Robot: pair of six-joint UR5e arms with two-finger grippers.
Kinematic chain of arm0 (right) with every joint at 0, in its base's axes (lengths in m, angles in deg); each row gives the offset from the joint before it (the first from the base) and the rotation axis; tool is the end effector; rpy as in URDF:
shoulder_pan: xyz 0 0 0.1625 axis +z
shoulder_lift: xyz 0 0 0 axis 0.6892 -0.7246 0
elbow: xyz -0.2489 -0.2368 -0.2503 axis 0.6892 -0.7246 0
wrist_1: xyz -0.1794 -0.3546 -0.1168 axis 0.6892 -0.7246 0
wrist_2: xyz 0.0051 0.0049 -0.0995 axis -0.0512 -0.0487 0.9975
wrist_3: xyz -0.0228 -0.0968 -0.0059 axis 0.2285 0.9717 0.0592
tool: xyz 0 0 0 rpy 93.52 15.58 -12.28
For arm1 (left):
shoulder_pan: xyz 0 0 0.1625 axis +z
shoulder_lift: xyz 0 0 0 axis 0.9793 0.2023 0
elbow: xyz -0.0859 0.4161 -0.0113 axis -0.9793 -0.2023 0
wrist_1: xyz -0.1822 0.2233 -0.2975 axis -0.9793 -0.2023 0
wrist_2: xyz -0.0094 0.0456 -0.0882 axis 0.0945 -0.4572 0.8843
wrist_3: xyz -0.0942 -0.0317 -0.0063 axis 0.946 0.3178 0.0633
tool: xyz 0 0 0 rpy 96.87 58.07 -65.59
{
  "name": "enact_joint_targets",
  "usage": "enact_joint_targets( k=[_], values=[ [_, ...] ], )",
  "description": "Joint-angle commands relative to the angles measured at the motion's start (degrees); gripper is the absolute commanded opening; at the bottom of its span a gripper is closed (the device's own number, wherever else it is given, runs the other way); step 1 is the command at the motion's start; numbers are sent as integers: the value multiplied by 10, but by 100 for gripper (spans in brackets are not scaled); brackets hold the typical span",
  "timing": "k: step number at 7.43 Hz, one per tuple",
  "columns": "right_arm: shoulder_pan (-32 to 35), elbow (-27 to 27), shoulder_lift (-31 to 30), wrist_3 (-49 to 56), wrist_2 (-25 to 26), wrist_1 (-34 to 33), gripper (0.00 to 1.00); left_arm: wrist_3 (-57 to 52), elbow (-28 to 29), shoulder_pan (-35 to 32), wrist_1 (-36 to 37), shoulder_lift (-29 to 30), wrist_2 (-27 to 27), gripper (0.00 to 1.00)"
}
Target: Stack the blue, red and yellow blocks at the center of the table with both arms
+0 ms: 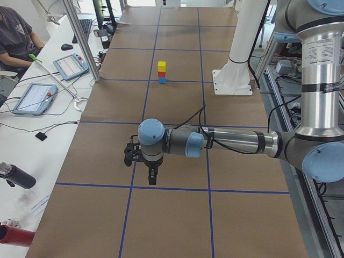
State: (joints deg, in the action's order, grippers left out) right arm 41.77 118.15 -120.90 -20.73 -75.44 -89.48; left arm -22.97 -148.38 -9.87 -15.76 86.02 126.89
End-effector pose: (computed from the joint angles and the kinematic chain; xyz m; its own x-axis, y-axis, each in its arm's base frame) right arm 0.0237 -0.5236 0.5575 0.7386 -0.0309 0.6734 0.0440 0.9990 -0.0024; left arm -0.0487 -0.4602 0.6072 0.7054 -0.0132 -0.7086 0.0637 0.9970 0.0448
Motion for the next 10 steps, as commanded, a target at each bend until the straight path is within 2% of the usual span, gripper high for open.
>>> enact_joint_targets(
  k=[1, 6, 9, 10],
  values=[
    [0, 1, -2, 0, 0, -1, 99, -2, -15, 1, 14, -4, -20, 100],
    [0, 1, -23, 0, 4, 1, 99, -6, -15, 23, 18, 2, -35, 100],
    [0, 0, -24, -1, 4, 1, 99, -27, -10, 41, 83, 24, -36, 100],
    [-1, 2, -23, -1, 4, 1, 99, -28, -13, 40, 85, 20, -33, 100]
  ],
)
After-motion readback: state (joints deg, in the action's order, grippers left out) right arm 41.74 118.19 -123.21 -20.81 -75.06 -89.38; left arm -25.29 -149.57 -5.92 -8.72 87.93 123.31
